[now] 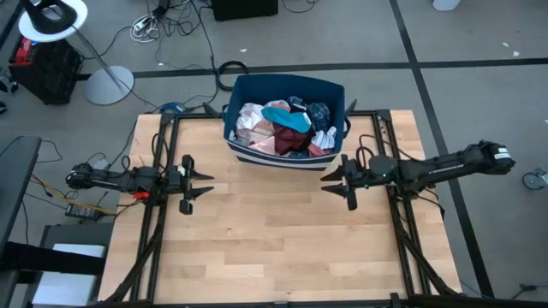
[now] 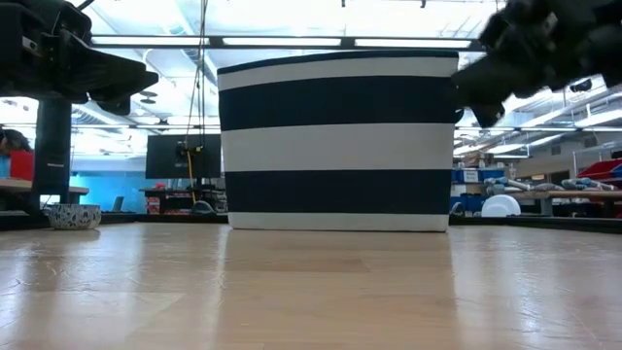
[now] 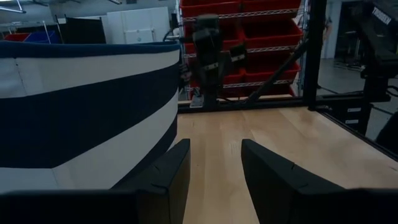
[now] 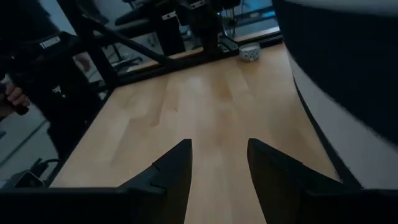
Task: Sort clothes
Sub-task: Return to Home Position
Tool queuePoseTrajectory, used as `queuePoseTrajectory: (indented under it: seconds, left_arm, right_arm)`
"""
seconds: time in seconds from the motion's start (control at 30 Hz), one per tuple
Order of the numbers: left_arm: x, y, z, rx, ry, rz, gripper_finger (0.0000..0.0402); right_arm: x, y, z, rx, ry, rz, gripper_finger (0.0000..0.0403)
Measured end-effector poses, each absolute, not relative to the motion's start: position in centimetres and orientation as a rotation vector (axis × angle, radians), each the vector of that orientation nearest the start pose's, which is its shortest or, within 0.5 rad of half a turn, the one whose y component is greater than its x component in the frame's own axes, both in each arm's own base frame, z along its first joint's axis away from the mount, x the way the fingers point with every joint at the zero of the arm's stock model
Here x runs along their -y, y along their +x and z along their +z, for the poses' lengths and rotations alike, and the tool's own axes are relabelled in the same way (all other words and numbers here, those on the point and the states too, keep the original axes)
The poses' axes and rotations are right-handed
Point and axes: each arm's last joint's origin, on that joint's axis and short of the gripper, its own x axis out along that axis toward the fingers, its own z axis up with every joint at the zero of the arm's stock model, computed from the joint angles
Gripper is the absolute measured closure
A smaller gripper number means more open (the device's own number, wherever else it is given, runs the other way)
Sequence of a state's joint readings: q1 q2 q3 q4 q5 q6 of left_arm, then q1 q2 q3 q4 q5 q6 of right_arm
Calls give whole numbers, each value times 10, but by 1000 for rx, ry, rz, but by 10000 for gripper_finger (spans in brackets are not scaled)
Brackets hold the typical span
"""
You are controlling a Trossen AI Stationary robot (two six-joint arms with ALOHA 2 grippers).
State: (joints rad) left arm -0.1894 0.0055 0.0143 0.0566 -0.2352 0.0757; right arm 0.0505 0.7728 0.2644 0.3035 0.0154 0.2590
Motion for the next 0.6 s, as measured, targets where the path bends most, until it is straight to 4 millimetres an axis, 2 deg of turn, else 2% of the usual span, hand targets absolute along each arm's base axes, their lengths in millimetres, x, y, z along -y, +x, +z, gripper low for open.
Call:
queuePoseTrajectory:
  seconds: [0.1, 0.27, 0.43, 0.6]
  left_arm:
    - [12, 96, 173, 60, 62, 48, 252]
    - [12, 96, 173, 59, 62, 47, 252]
    - [12, 96, 173, 59, 62, 47, 252]
    - [11, 96, 173, 59, 62, 48, 252]
  right_arm:
    - [-8, 161, 186, -181, 254, 7, 245]
    - [-6, 149, 177, -123, 262, -22, 244]
    - [-5, 139, 183, -32, 252, -19, 246]
    - [-4, 126, 180, 28, 255, -11, 245]
